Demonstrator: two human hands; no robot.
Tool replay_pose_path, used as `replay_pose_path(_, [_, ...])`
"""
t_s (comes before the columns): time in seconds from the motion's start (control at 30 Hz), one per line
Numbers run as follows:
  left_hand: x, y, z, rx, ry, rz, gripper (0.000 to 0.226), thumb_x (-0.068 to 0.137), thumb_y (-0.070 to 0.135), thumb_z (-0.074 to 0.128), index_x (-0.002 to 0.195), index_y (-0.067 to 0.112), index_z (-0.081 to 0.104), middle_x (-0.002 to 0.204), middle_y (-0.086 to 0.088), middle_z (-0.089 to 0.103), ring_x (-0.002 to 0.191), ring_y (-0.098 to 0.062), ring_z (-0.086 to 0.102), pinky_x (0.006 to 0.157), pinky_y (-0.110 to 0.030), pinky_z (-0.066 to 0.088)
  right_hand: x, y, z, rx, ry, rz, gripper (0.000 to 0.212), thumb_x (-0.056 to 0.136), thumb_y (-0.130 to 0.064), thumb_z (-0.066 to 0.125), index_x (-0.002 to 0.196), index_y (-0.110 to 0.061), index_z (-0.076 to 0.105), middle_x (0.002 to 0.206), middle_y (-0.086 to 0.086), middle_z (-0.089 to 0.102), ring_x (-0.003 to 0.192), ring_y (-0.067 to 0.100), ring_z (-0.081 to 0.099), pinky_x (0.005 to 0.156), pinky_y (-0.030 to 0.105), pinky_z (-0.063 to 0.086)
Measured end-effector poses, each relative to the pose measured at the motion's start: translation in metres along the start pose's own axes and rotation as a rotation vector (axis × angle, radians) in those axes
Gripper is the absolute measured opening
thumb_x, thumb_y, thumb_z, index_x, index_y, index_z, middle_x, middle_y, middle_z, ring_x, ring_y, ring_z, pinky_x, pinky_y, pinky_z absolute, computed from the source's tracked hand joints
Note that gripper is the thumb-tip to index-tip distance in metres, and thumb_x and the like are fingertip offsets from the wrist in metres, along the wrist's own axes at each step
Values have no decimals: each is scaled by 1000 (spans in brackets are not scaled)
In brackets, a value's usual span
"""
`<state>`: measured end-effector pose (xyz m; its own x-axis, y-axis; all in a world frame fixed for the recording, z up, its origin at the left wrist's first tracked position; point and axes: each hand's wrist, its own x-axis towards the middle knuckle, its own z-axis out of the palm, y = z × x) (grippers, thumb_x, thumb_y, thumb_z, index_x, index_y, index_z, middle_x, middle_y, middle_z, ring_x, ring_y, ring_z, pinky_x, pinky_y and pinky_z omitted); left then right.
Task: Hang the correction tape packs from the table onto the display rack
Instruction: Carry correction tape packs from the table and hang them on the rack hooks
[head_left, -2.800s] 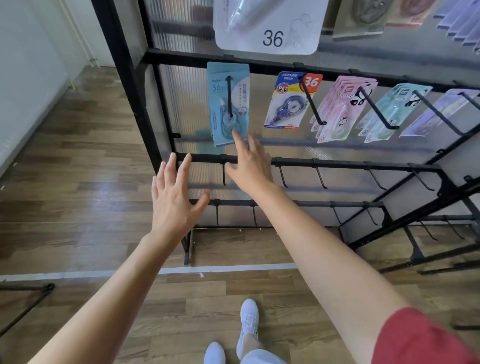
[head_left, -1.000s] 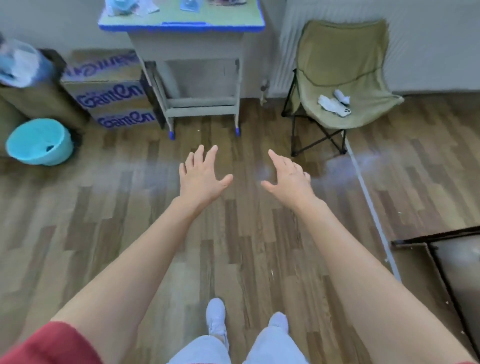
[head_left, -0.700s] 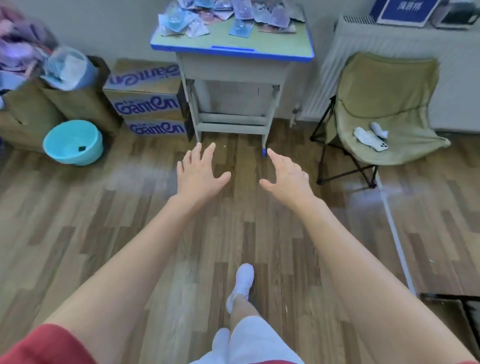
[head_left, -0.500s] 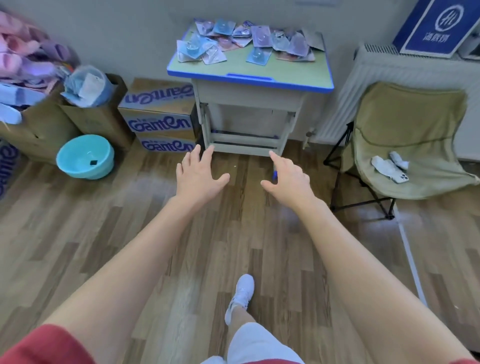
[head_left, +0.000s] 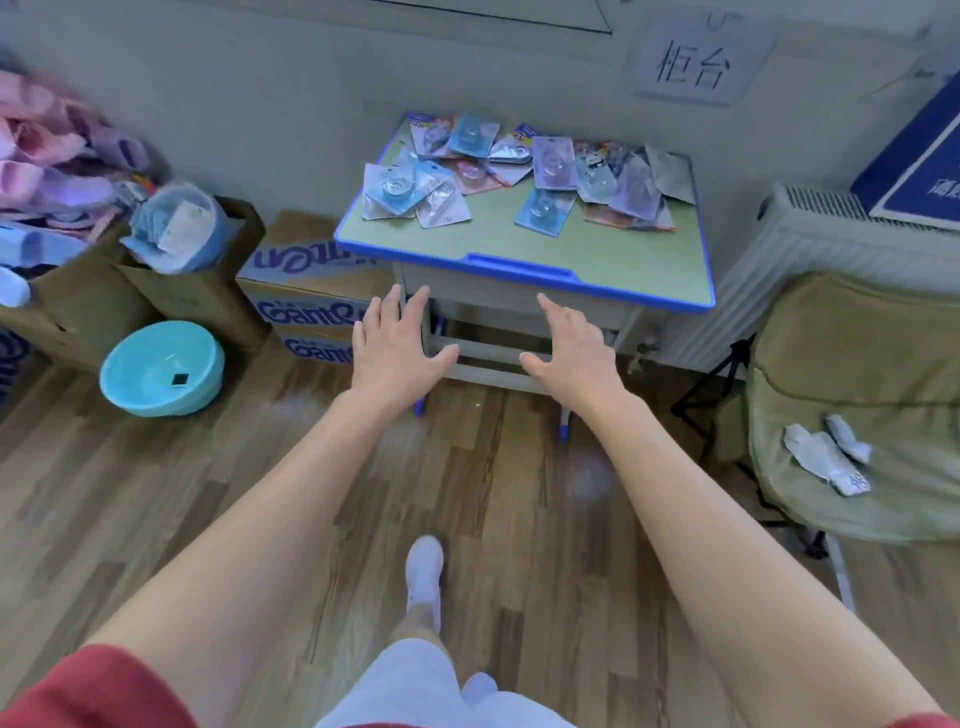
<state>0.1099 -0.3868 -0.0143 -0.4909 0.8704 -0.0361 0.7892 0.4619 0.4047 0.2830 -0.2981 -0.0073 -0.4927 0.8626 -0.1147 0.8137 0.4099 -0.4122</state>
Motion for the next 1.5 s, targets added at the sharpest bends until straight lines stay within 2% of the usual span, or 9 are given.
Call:
replay_pose_path(0.3, [179, 4, 6, 28, -32, 33, 76, 91, 48, 54, 152, 24, 15, 160, -8, 9, 146, -26, 8, 117, -43, 10, 167, 3, -19, -24, 0, 87, 72, 92, -34, 53, 152, -25, 14, 152, 10, 27, 132, 34, 33, 107, 45, 29])
replay_pose_path(0.57, [305, -9, 23, 18, -78, 17, 76, 89, 44, 59, 151, 26, 19, 159, -7, 10, 146, -27, 7, 118, -42, 9, 294, 8, -22, 22, 52, 159, 72, 89, -30, 56, 151, -22, 20, 151, 12, 25, 134, 35, 29, 109, 43, 27])
replay_pose_path(0.8, [388, -37, 50, 85, -126, -72, 73, 88, 41, 61, 150, 32, 23, 160, -10, 8, 146, -31, 5, 117, -43, 7, 400, 34, -6, 17, -20, 196, 75, 90, -27, 57, 151, -18, 15, 156, 18, 9, 138, 38, 22, 110, 41, 23])
replay_pose_path(0.93, [418, -49, 63, 116, -160, -99, 77, 88, 45, 61, 151, 34, 18, 161, -7, 2, 147, -31, 3, 117, -42, 3, 454, 53, 1, -68, -56, 221, 76, 91, -31, 55, 152, -22, 10, 158, 15, 4, 142, 37, 11, 114, 45, 16])
replay_pose_path(1.07, [439, -55, 67, 139, -164, -95, 73, 86, 57, 56, 148, 39, 24, 160, -5, 10, 146, -28, 8, 116, -42, 8, 490, 70, 6, -188, -113, 265, 82, 90, -45, 54, 152, -25, 4, 158, 17, 1, 143, 41, 8, 116, 46, 9])
replay_pose_path(1.17, [444, -57, 68, 179, -181, -70, 70, 88, 58, 50, 149, 38, 22, 160, -4, 12, 146, -28, 10, 116, -42, 10, 502, 76, 13, -232, -136, 260, 85, 90, -53, 51, 152, -24, 0, 158, 19, 0, 143, 42, 6, 116, 47, 4])
replay_pose_path(1.37, [447, -67, 62, 229, -272, 18, 74, 91, 51, 52, 151, 36, 11, 161, -2, 3, 146, -26, 8, 115, -40, 7, 513, 78, 17, -203, -54, 255, 70, 93, -45, 48, 151, -27, 13, 153, 18, 16, 141, 44, 10, 116, 48, 5])
replay_pose_path(1.5, [448, -67, 57, 207, -301, 61, 76, 88, 50, 58, 150, 38, 16, 160, -1, 8, 145, -24, 11, 114, -37, 8, 515, 80, 15, -207, -34, 254, 71, 89, -46, 53, 150, -29, 19, 150, 17, 20, 138, 41, 17, 116, 47, 9])
